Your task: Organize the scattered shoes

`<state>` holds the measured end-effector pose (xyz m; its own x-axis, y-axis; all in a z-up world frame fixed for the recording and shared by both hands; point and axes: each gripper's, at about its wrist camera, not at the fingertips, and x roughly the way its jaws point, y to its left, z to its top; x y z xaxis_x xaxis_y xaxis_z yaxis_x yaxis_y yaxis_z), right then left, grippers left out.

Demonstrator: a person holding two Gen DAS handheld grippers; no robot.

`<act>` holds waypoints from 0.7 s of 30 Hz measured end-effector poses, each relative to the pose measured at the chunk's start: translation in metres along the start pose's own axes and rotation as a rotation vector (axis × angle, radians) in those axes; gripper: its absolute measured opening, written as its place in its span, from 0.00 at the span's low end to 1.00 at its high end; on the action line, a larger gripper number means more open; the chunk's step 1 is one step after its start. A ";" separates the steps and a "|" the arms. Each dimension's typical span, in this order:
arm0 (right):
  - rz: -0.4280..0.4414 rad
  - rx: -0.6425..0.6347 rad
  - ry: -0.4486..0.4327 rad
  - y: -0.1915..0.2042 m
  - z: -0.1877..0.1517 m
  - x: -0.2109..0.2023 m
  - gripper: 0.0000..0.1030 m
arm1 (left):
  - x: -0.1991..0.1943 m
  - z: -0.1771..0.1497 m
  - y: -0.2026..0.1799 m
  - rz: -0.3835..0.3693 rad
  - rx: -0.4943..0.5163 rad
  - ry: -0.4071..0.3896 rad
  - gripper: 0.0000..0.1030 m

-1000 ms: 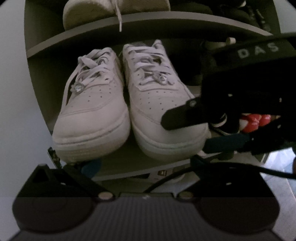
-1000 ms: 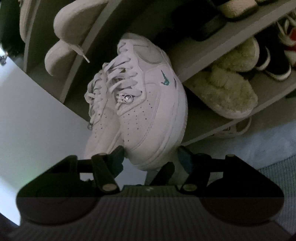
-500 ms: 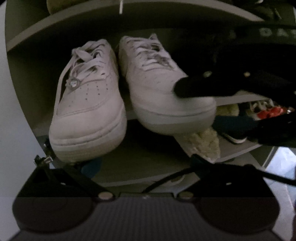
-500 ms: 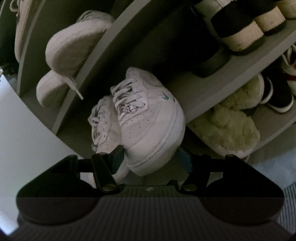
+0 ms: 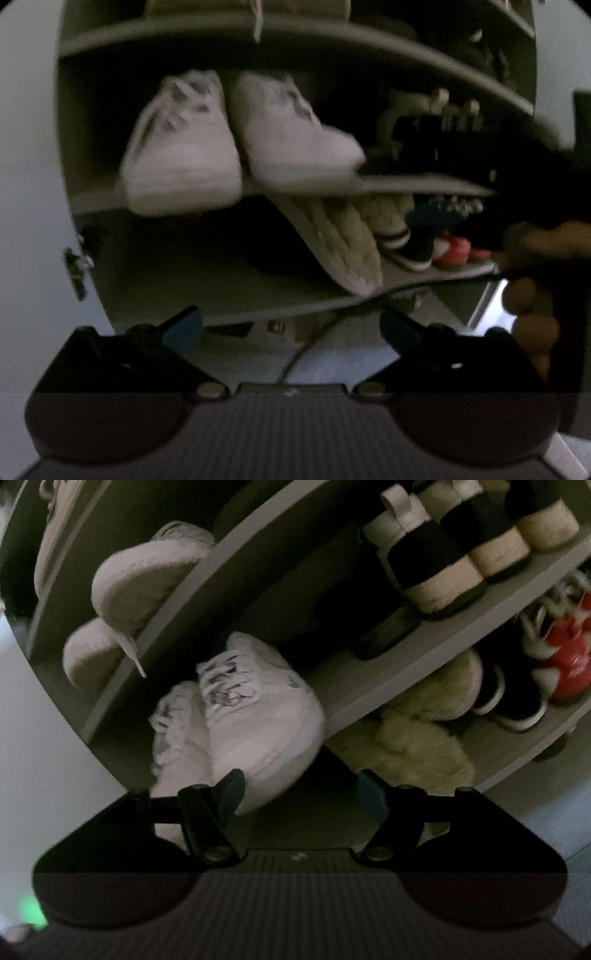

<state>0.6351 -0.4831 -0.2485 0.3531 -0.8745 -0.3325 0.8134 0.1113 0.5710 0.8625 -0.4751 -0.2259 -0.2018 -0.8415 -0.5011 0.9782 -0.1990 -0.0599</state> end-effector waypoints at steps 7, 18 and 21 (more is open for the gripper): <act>-0.044 -0.260 -0.105 0.025 0.008 -0.022 0.64 | -0.024 0.013 0.014 -0.014 0.012 -0.151 1.00; 0.019 -0.438 0.003 0.047 -0.025 0.001 0.20 | 0.015 0.049 0.039 0.125 -0.009 -0.144 0.67; -0.007 -0.425 0.011 0.049 -0.028 0.008 0.18 | 0.020 0.053 0.047 0.137 -0.043 -0.137 0.62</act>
<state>0.6904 -0.4715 -0.2438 0.3495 -0.8712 -0.3448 0.9334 0.2918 0.2090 0.9019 -0.5282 -0.1930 -0.0690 -0.9202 -0.3853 0.9976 -0.0592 -0.0373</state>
